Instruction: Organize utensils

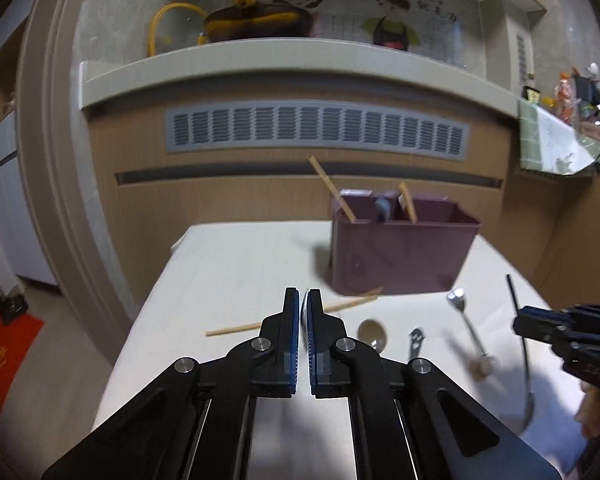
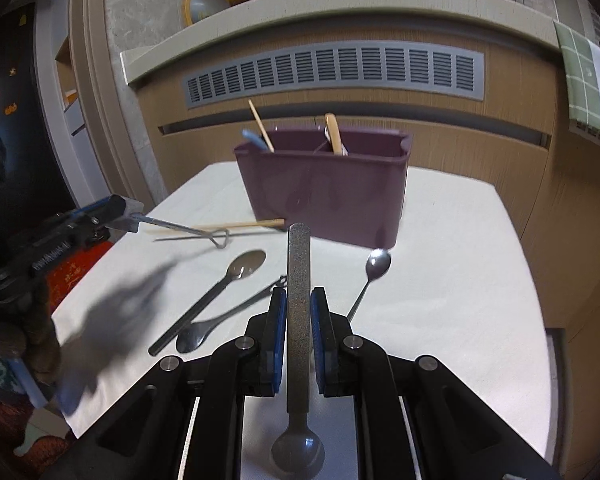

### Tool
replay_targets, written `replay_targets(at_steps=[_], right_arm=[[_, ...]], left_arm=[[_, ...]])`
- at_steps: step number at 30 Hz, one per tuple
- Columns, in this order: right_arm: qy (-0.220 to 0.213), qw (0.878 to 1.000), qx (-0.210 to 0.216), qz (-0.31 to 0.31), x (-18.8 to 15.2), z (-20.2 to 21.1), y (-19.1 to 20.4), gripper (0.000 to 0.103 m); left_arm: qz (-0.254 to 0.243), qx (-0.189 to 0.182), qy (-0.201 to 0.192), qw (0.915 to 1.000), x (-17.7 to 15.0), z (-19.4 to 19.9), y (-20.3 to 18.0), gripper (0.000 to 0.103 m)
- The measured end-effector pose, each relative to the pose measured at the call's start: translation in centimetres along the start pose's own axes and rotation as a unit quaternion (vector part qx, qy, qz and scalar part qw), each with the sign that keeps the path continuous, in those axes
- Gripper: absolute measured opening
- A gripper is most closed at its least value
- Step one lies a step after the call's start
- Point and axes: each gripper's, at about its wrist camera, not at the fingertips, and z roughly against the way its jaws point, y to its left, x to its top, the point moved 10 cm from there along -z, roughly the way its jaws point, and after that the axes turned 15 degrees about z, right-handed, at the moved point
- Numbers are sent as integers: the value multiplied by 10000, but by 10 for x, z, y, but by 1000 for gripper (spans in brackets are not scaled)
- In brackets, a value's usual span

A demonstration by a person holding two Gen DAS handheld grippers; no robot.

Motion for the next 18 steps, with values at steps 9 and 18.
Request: replay_targets(at_steps=[9,18], right_arm=[[32,10000,19,9,0,-1,-3,11],[123,9996,233,118,-5,-8,10,11]], left_arm=[[217,18,241,9995,1,-1,20,2],[575,-696,1418,9858,-53,-8,49,41]])
